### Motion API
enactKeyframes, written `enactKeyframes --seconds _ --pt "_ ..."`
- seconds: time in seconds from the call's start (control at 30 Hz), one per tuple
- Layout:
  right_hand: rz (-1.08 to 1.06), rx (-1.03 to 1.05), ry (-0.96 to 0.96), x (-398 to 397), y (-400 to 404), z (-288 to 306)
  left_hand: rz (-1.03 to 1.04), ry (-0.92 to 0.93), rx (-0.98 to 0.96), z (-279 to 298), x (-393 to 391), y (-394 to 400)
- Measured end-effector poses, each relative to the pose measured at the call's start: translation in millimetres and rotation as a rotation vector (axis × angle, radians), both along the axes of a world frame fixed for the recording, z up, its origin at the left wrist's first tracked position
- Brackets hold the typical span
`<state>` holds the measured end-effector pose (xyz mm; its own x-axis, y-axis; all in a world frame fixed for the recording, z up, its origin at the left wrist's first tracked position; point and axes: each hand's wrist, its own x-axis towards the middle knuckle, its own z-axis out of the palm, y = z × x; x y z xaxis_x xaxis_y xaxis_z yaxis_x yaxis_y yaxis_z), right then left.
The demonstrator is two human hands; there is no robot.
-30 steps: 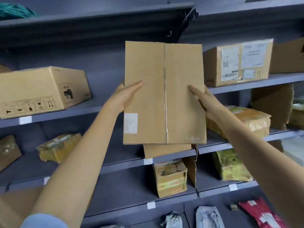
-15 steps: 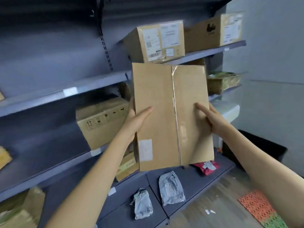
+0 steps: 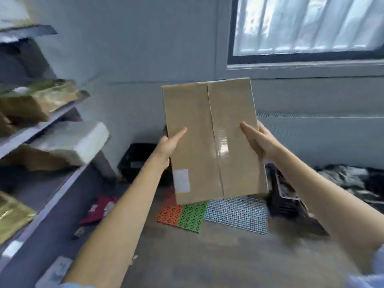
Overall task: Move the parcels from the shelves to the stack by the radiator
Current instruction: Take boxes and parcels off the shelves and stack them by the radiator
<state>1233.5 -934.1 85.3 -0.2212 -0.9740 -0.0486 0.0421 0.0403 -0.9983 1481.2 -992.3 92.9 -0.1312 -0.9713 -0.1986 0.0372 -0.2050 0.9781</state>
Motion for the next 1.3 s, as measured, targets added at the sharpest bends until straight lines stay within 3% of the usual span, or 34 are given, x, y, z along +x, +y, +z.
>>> enactKeyframes --seconds 0.17,0.43,0.6,0.8,1.07,1.3 --pt "-0.198 0.055 0.102 -109 -10 -26 -0.228 0.066 0.155 -58 -117 -52" --pt "-0.237 0.321 0.085 -163 -85 -127 -0.319 -0.006 0.349 -171 -184 -149" --pt "-0.328 0.480 0.086 -190 -156 -227 -0.340 -0.076 0.503 -264 -225 -221" --pt "-0.377 0.717 0.033 -214 -167 -358 -0.331 -0.247 0.727 -379 -254 -247" --pt "-0.462 0.965 -0.015 -266 -146 -563 -0.348 -0.350 0.860 -581 -314 -230" --pt "-0.437 1.086 0.040 -332 -157 -686 -0.361 -0.432 0.927 -701 -376 -219"
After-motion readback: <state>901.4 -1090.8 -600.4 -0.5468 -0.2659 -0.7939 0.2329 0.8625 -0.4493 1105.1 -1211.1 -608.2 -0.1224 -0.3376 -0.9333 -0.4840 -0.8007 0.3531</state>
